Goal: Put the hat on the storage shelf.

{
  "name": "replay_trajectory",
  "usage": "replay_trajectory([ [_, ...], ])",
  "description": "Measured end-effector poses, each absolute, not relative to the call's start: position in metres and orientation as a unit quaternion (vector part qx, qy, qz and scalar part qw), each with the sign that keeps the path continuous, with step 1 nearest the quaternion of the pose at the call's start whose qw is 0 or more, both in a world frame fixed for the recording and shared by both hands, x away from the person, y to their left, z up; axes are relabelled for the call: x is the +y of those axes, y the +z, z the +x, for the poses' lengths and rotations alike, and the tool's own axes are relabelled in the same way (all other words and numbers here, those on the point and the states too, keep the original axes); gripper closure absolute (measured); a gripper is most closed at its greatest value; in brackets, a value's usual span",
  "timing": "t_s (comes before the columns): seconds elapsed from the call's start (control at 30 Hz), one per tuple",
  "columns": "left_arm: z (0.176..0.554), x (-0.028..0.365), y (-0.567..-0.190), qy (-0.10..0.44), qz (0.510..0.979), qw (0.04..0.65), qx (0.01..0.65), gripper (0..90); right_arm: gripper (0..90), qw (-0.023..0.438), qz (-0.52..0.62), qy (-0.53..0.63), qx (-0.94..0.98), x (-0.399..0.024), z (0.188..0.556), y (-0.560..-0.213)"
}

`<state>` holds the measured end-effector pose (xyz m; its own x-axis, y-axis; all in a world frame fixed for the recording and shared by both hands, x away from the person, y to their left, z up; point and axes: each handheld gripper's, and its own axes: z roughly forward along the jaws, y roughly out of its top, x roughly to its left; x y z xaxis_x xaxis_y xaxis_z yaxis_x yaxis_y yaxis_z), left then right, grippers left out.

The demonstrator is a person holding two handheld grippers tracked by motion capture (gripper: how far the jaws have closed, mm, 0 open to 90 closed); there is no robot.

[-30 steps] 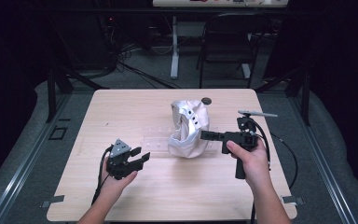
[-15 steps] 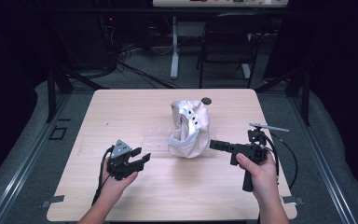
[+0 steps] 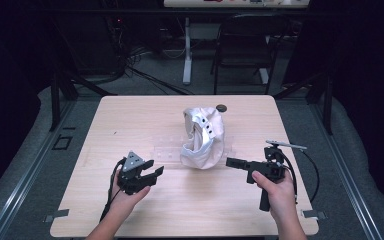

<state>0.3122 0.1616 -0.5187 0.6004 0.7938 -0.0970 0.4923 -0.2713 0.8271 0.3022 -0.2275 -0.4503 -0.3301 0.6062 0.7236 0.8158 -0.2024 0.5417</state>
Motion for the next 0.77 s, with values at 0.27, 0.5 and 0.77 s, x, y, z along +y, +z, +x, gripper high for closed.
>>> replay_trajectory([
  [0.27, 0.312, 0.16, -0.52, 0.168, 0.781, 0.44, 0.409, 51.7, 53.9, 0.088, -0.587, -0.519, -0.615, -0.234, 0.303, -0.459],
  [0.5, 0.312, 0.157, -0.523, 0.171, 0.783, 0.44, 0.406, 47.5, 52.9, 0.086, -0.589, -0.524, -0.609, -0.241, 0.303, -0.46],
  [0.77, 0.311, 0.15, -0.524, 0.172, 0.788, 0.443, 0.393, 46.0, 52.7, 0.082, -0.594, -0.53, -0.6, -0.244, 0.303, -0.46],
])
